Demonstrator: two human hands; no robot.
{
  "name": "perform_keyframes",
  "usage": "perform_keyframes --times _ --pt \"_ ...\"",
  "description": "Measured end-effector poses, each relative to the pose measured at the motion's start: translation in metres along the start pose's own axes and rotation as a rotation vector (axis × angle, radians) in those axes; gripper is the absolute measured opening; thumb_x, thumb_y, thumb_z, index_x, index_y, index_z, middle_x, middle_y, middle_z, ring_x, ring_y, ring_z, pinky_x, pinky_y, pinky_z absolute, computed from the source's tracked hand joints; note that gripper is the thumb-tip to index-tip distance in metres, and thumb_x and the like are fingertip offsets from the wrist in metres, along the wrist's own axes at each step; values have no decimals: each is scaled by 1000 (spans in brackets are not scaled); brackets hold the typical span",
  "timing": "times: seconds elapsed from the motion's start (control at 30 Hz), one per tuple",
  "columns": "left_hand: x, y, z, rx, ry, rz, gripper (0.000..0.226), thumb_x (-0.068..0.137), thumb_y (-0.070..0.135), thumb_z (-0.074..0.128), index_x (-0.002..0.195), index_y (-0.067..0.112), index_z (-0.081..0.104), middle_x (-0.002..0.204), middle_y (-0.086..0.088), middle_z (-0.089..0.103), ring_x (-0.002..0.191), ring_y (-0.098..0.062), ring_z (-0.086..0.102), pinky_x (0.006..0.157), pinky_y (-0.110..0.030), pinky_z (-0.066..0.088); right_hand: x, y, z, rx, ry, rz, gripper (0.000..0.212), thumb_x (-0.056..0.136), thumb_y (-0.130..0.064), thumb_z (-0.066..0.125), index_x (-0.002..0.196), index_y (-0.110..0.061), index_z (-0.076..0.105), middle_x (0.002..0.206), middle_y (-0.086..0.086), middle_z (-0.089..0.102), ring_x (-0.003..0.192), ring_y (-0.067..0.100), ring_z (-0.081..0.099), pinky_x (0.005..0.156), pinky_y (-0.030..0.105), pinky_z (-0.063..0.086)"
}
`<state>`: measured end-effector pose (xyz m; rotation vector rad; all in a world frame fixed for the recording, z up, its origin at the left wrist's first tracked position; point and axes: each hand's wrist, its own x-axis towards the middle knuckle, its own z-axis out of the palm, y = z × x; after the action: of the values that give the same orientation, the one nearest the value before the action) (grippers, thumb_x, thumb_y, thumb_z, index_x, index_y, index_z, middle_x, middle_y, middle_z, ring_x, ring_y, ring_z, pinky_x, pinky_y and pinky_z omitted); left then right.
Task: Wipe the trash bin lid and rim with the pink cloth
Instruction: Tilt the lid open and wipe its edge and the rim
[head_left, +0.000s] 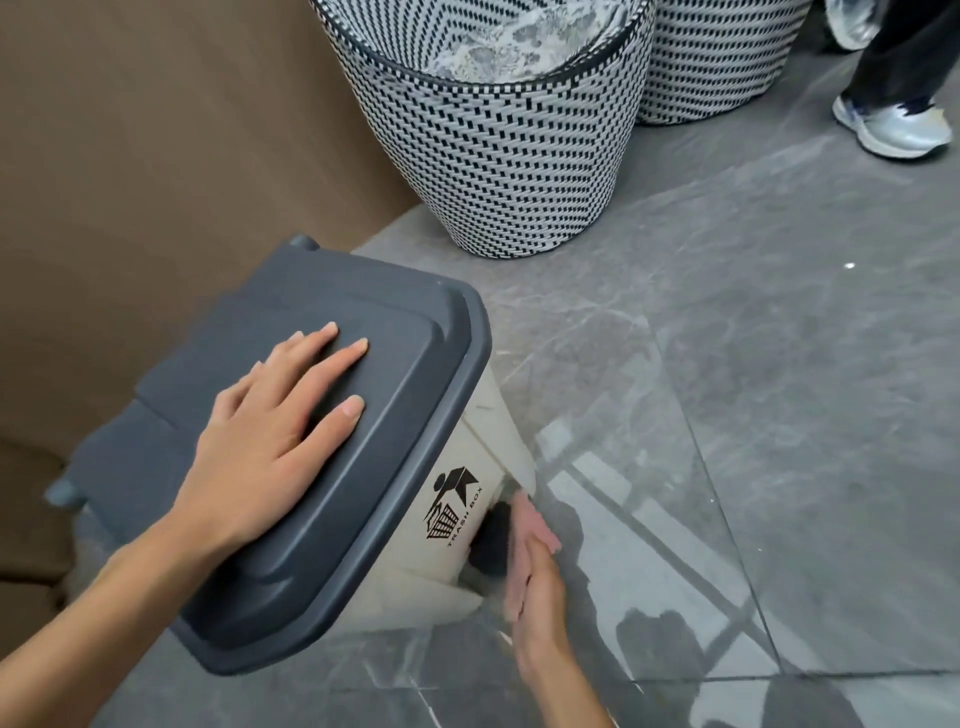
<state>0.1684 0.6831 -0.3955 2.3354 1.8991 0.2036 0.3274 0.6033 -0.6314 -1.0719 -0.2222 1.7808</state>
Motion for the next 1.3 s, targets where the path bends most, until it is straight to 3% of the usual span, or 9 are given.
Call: perform_keyframes --times 0.13,0.27,0.43,0.57,0.73,1.07,1.13,1.23,1.3 --pt "-1 -3 0 13 -9 0 55 96 70 18 149 58 25 164 30 15 154 4 4 126 -39 11 -33 -43 2 128 -29 13 50 110 -30 17 156 -23 37 165 -9 36 150 5 35 124 26 20" --pt "1 0 -3 59 -89 -43 58 98 68 18 153 52 23 168 18 16 157 -4 4 127 -36 5 -79 -109 22 223 -24 65 53 110 -33 22 154 -13 43 160 -3 47 149 11 41 126 32 21" --pt "7 0 -22 21 -311 -89 63 93 73 17 153 54 17 170 14 7 158 -9 -4 128 -38 -2 -139 -190 57 156 34 173 52 110 -32 26 154 -11 44 155 6 53 143 21 51 124 40 33" --pt "16 20 -32 62 -452 -212 58 98 63 27 154 50 15 171 13 0 158 -14 -4 128 -46 5 -171 -249 75 97 4 219 52 107 -33 33 151 -8 48 151 13 57 139 27 55 115 40 45" --pt "26 47 -42 88 -648 -351 59 105 47 27 158 43 1 168 10 -21 157 -19 -16 126 -55 6 -180 -309 92 -74 -44 223 50 107 -31 35 147 -7 54 147 14 61 137 28 57 120 44 39" --pt "19 48 -34 137 -662 -347 65 106 46 21 156 38 -19 150 5 -50 154 -22 -26 126 -56 4 -93 -387 128 -223 -227 317 47 106 -32 37 142 -17 61 151 9 58 141 24 53 114 36 45" --pt "18 50 -35 114 -582 -327 67 105 46 32 159 36 -6 157 2 -40 157 -25 -13 125 -57 11 -65 -396 138 -245 -266 346 47 106 -32 36 144 -17 59 154 8 55 143 23 51 114 35 46" --pt "20 61 -46 63 -421 -354 66 91 34 68 151 26 44 168 -5 20 152 -33 29 116 -63 33 -28 -400 156 -304 -292 419 47 108 -30 32 145 -17 58 153 8 55 143 24 50 118 39 40" --pt "22 69 -48 -18 -385 -432 59 88 28 72 144 25 53 164 -2 34 151 -31 33 117 -63 31 -10 -402 165 -353 -311 460 46 109 -29 31 147 -16 56 153 7 56 142 22 52 121 39 37"
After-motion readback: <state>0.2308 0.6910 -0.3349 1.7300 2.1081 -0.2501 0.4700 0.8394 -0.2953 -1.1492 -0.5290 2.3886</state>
